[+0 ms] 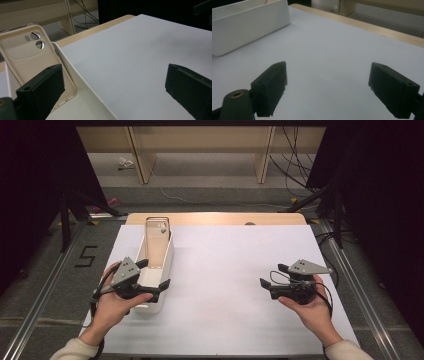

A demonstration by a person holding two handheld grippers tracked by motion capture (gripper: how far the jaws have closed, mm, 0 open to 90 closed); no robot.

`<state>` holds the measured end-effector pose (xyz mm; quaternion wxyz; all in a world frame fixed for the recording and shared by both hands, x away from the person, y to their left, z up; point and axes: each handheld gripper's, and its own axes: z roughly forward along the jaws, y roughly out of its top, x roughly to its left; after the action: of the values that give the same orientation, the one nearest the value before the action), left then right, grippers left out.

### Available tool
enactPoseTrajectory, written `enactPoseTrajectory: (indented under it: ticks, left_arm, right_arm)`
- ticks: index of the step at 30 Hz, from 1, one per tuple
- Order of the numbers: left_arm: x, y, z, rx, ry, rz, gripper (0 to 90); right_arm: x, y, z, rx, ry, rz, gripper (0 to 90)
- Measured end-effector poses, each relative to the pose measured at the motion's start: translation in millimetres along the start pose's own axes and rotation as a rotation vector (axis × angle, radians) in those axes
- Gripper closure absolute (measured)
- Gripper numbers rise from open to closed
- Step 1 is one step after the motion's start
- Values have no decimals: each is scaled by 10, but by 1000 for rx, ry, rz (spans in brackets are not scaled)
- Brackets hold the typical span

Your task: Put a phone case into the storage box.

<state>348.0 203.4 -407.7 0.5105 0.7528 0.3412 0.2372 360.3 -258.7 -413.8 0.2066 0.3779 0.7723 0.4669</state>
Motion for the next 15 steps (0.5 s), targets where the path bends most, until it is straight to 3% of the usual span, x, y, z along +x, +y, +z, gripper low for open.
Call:
enactPoseTrajectory:
  ticks: [15]
  left_arm:
    - [-65,-98,-46,-20,14,25,19]
  right_arm:
    - [-26,-62,-116,2,1,10,161]
